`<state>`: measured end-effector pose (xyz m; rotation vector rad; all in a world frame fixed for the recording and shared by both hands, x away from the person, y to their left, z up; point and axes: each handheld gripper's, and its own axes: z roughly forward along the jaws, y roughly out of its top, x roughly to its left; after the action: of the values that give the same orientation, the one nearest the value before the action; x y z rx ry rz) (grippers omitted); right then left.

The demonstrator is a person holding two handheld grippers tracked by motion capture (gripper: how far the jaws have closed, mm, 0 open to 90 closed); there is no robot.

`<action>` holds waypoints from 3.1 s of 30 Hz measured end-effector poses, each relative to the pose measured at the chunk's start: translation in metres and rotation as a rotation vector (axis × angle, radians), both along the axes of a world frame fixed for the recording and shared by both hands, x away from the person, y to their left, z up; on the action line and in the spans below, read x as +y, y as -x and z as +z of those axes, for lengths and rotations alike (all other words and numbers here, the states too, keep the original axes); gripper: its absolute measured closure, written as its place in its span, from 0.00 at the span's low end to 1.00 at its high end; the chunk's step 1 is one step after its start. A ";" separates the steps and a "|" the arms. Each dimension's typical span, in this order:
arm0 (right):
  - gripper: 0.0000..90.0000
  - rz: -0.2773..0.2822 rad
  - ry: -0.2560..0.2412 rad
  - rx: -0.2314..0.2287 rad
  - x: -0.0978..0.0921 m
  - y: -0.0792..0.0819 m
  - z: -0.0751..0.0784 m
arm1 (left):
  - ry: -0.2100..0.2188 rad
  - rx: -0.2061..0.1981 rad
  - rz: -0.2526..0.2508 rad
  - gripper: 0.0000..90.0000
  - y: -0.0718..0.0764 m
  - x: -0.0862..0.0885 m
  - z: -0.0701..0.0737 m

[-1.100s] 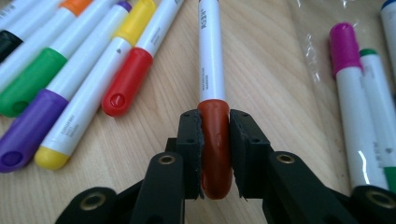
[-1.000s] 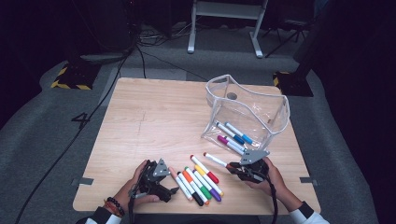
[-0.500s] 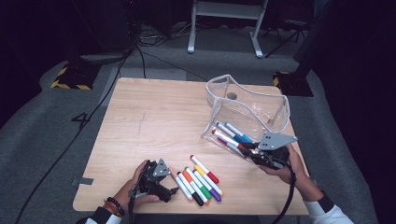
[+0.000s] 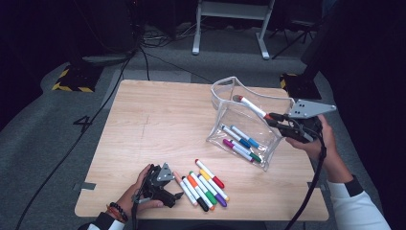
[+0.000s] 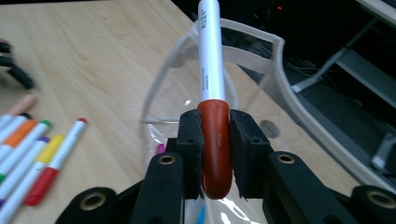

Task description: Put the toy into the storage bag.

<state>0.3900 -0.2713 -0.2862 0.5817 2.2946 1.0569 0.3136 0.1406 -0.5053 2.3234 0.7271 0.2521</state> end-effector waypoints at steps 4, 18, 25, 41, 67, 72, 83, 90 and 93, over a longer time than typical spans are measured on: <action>0.84 -0.046 0.016 0.027 -0.005 -0.021 0.000 | 0.000 0.000 0.000 0.00 0.000 0.000 0.000; 0.84 -0.120 0.104 0.225 0.006 -0.078 -0.020 | 0.001 0.000 0.000 0.00 0.000 0.000 0.000; 0.84 -0.112 0.160 0.303 0.018 -0.086 -0.031 | 0.000 0.000 0.000 0.00 0.000 0.000 0.000; 0.69 -0.086 0.224 0.403 0.027 -0.093 -0.037 | 0.001 0.000 -0.001 0.00 0.000 0.000 0.000; 0.38 0.013 -0.094 0.113 -0.010 0.017 -0.001 | -0.001 -0.001 -0.002 0.01 0.000 0.000 0.000; 0.37 0.048 -0.106 0.087 -0.007 0.040 -0.015 | 0.000 -0.001 -0.001 0.01 0.000 0.000 0.000; 0.37 0.120 -0.098 0.115 0.018 0.070 -0.065 | 0.000 -0.001 0.000 0.01 0.000 0.000 0.000; 0.42 0.171 -0.053 0.195 0.049 0.067 -0.118 | 0.000 -0.001 0.001 0.01 0.000 0.000 0.000; 0.44 0.197 -0.035 0.225 0.063 0.062 -0.141 | 0.000 -0.001 0.001 0.01 0.000 0.000 0.000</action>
<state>0.3280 -0.2088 -0.4273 0.5188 2.5767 1.1776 0.3134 0.1405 -0.5054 2.3226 0.7282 0.2537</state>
